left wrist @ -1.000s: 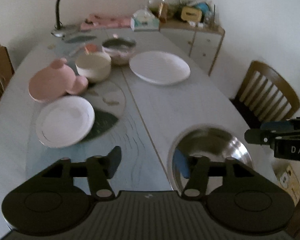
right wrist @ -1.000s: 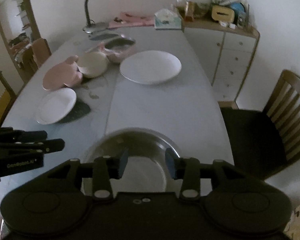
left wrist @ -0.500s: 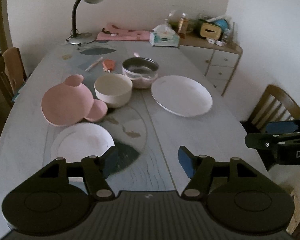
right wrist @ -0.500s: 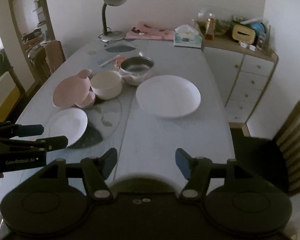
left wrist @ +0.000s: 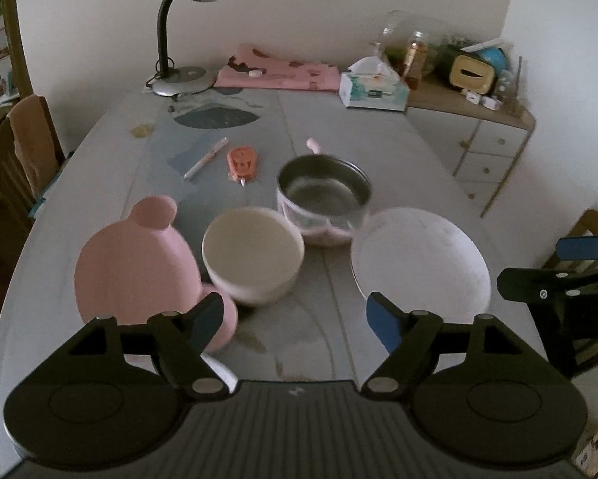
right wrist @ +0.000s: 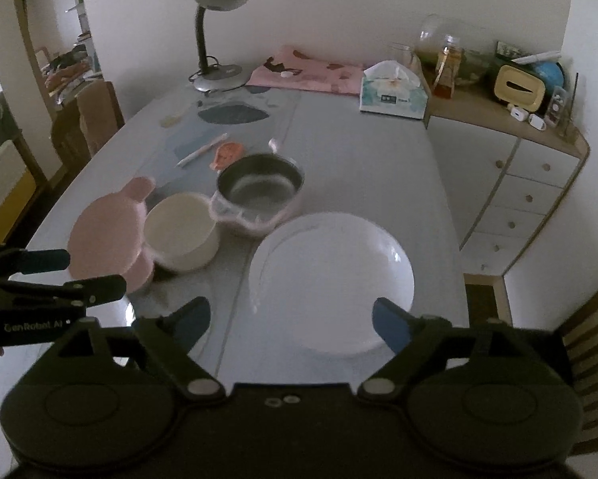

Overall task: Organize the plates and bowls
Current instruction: 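Move both grippers to the rim of the small pink-handled steel pot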

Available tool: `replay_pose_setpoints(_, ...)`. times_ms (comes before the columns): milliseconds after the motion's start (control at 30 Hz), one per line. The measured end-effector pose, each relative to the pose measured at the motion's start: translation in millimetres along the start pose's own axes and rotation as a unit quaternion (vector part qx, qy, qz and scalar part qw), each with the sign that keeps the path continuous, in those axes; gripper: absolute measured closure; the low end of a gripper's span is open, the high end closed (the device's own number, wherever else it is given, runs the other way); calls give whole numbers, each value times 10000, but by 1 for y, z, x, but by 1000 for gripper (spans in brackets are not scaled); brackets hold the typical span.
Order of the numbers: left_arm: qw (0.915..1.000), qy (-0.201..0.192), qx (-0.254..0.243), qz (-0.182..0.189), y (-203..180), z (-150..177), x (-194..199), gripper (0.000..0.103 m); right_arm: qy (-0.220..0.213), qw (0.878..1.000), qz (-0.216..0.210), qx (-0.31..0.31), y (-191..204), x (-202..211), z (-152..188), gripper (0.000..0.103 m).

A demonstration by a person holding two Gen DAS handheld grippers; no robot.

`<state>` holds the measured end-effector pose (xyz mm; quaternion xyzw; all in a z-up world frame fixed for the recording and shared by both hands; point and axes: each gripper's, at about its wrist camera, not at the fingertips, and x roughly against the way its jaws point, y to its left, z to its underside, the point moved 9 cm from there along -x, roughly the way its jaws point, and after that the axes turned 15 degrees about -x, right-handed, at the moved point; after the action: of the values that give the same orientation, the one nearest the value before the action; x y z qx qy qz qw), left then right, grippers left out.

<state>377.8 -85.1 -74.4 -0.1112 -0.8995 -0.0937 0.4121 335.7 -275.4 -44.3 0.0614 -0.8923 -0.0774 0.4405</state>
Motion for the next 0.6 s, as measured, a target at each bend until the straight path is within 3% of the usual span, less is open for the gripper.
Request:
replay_pose_setpoints(367,9997,206,31,-84,33,-66,-72,24,192,9995,42,-228,-10,-87,-82,6)
replay_pose_setpoints(600,9990,426,100,-100,50,-86,-123,24,428,9984,25,-377,-12,-141,-111,11)
